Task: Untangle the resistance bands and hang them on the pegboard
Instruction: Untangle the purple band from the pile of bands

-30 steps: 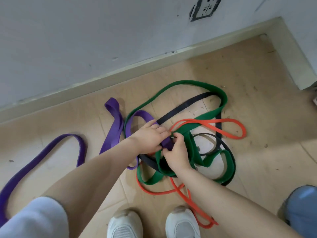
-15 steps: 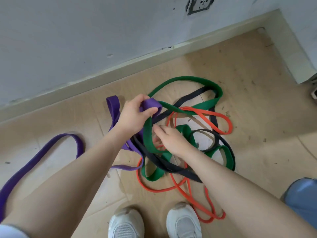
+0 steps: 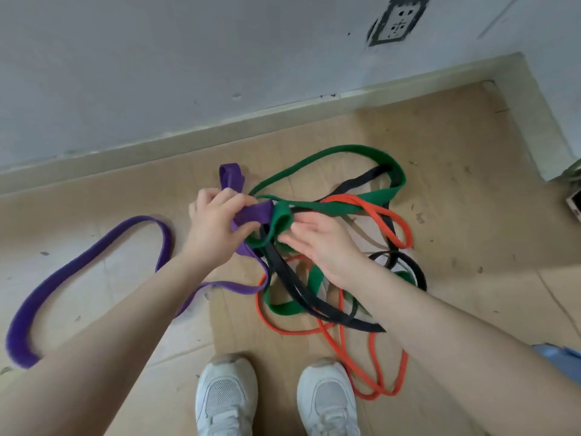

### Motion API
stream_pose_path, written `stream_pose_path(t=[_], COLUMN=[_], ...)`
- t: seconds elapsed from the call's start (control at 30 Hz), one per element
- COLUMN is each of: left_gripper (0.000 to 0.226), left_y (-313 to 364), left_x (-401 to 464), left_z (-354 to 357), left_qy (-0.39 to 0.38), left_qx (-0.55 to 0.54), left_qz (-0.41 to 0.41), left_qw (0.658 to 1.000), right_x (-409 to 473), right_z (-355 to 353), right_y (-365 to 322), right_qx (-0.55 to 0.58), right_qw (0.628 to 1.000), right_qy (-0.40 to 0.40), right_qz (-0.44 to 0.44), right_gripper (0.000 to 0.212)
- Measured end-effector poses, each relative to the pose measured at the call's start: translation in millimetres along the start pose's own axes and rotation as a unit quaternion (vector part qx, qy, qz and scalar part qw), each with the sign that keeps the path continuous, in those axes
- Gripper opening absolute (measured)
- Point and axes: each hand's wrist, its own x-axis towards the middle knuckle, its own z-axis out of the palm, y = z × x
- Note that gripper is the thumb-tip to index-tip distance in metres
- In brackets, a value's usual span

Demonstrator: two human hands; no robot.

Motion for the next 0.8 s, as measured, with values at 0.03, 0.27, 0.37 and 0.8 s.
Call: stream_pose_path(t=[0.03, 0.27, 0.37, 0.8], left_gripper=[0.020, 0.015, 0.024, 0.019], left_y=[-8, -29, -27, -47], left_x=[-8, -47, -53, -66], left_z=[-1, 15, 19, 30], left_qy=[0.006, 0.019, 0.004, 0.033], left_qx=[0.046, 0.148, 0.144, 0.106], left_qz=[0.022, 0.167, 0.169, 0.101], left_qw=[0.999, 0.975, 0.975, 0.989], right_x=[-7, 43, 79, 122], right_z=[-3, -8, 24, -2], right_y=[-2, -23, -18, -20], right_qx=[-0.132, -0.577, -0.696, -0.622], right_qw=[0.988, 0.778, 0.676, 0.758], right_qy=[-0.078, 0.048, -0.085, 0.136], right_qz=[0.028, -0.243, -0.228, -0.141], right_gripper=[0.031, 0.044, 0.073, 0.033])
